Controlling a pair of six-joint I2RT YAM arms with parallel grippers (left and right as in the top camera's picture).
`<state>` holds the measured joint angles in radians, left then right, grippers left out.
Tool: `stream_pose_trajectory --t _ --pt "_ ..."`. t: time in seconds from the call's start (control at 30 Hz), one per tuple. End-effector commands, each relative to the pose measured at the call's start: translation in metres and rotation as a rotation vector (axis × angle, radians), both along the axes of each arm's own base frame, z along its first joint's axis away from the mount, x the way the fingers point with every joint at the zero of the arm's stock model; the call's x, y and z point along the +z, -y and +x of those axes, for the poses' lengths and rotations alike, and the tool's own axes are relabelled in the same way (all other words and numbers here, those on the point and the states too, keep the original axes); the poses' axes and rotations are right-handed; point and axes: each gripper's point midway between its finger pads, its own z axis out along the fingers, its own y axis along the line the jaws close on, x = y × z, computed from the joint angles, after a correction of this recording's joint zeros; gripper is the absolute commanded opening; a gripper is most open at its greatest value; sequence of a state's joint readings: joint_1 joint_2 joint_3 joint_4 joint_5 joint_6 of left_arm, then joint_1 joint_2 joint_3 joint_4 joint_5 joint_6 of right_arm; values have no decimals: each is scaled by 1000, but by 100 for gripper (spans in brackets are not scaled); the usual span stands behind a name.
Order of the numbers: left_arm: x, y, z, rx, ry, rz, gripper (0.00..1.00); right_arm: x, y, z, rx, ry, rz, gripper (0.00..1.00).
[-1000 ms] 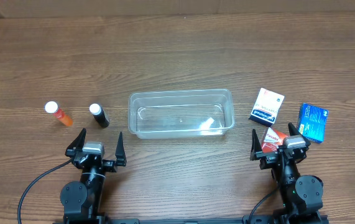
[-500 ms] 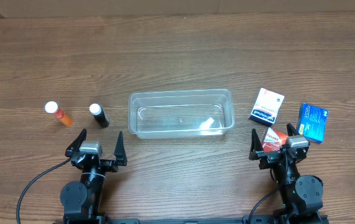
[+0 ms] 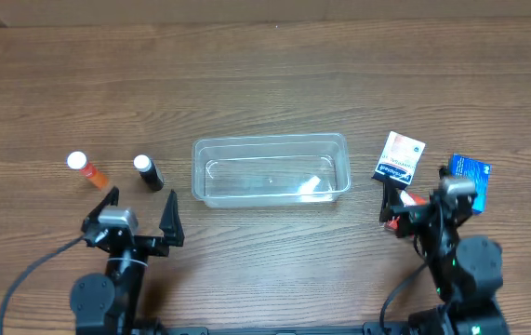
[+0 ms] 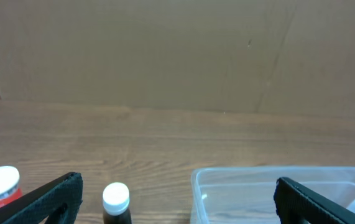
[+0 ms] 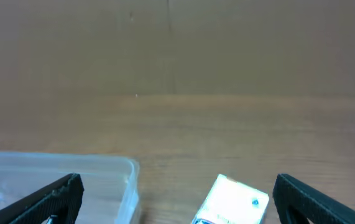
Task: Pack container
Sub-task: 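Reach the left gripper to the dark bottle and grasp it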
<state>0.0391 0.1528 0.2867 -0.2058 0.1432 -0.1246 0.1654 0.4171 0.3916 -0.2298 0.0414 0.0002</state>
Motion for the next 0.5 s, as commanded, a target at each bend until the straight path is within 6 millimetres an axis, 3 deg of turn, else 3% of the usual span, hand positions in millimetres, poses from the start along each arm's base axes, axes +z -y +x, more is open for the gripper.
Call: stream_pose_trajectory --t 0.0,0.07,0.2,0.33,0.47 --pt "28 0 16 -2 -84 -6 100 27 -3 21 -7 -74 -10 100" --pt "31 -1 26 -2 -152 -9 100 29 -5 32 -7 -153 -24 100" --pt "19 -2 48 -2 -474 -23 100 30 -8 56 -9 -350 -58 100" --pt "-4 -1 36 -1 -872 -39 100 14 -10 66 -9 -565 -96 100" --pt "-9 -1 27 -11 -1075 -33 100 1 -10 64 -8 -669 -113 100"
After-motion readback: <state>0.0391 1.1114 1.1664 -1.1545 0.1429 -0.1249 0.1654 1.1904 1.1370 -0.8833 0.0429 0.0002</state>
